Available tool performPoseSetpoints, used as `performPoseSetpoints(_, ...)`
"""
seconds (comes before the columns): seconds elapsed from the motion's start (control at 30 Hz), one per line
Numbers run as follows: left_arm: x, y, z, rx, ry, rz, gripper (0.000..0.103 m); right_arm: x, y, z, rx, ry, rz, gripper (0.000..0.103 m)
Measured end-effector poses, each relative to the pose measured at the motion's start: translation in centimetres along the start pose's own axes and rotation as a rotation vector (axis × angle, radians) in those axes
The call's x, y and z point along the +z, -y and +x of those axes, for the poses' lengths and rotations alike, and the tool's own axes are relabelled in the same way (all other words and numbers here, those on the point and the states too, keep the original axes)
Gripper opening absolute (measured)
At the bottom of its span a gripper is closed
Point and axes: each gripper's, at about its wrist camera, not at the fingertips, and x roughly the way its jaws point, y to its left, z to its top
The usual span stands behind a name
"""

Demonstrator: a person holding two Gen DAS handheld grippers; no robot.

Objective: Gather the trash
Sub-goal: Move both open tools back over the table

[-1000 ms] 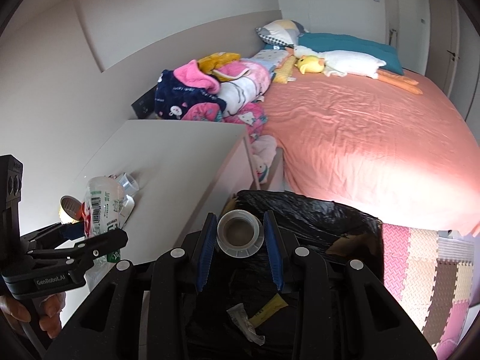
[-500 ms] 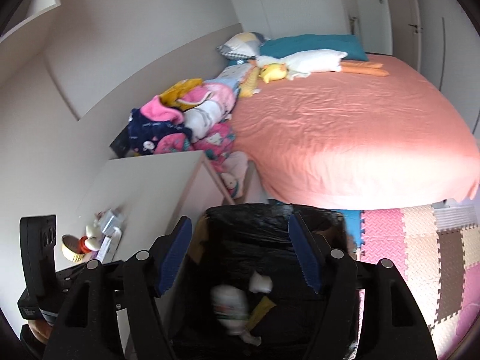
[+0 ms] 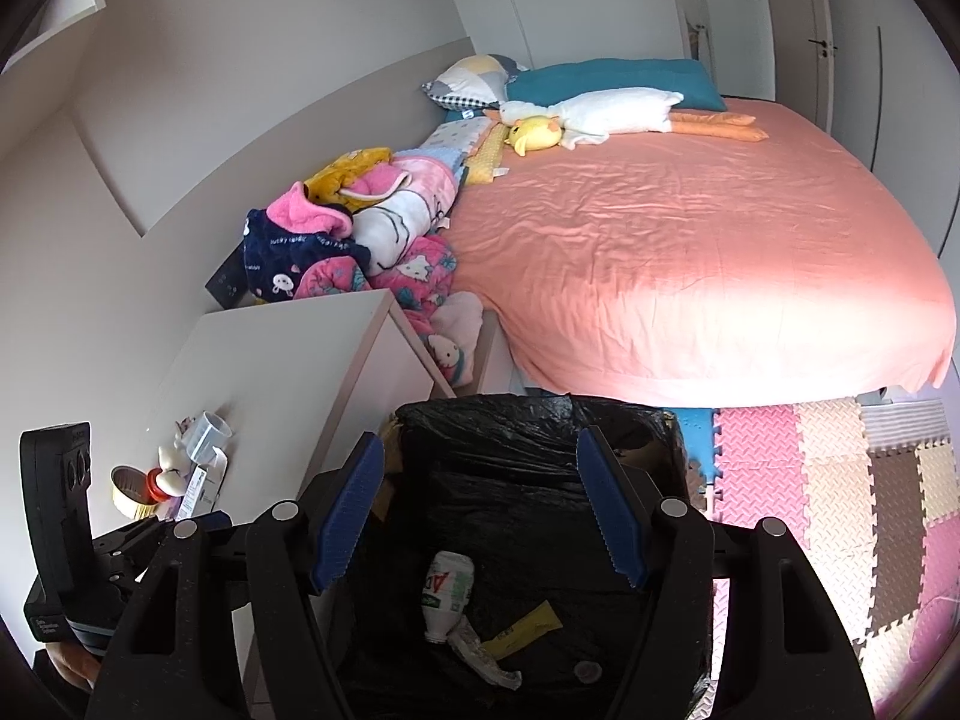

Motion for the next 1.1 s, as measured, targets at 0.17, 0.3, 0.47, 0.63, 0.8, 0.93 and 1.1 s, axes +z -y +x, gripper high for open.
performPoseSetpoints(0.17,-0.3,-1.1,-0.5,0.022,0.009,-0.021,0.097,-0.2,-1.0,0.6,0.015,-0.014,-0.017,0.068)
performPoseSetpoints(0.3,-0.6,-2.3,-1.0,0.034,0.019,-0.039,0.097,-0.2,-1.9,1.1,0.029,-0.028,-0.03,0.068)
performPoseSetpoints(0.47,-1.2,-3.7,-1.9,0.054,0.035,-0.068,0.097,-0.5,-3.5,1.9,0.049,-0.048,-0.058,0.068)
performPoseSetpoints(0.63,-2.0,-5.4,-3.2,0.081,0.054,-0.104,0.097,-0.8,-5.5,2.7,0.071,-0.068,-0.092,0.068)
performPoseSetpoints(0.8,-3.0,-7.2,-4.4,0.103,0.071,-0.142,0.097,-1.2,-7.5,3.5,0.091,-0.095,-0.128,0.068)
performPoseSetpoints(0.93,-3.7,-8.6,-5.3,0.121,0.085,-0.177,0.097,-1.5,-9.3,4.2,0.105,-0.117,-0.159,0.068)
performPoseSetpoints(1.1,-4.7,-10.4,-6.3,0.147,0.097,-0.221,0.097,-1.8,-11.2,4.7,0.121,-0.131,-0.195,0.068)
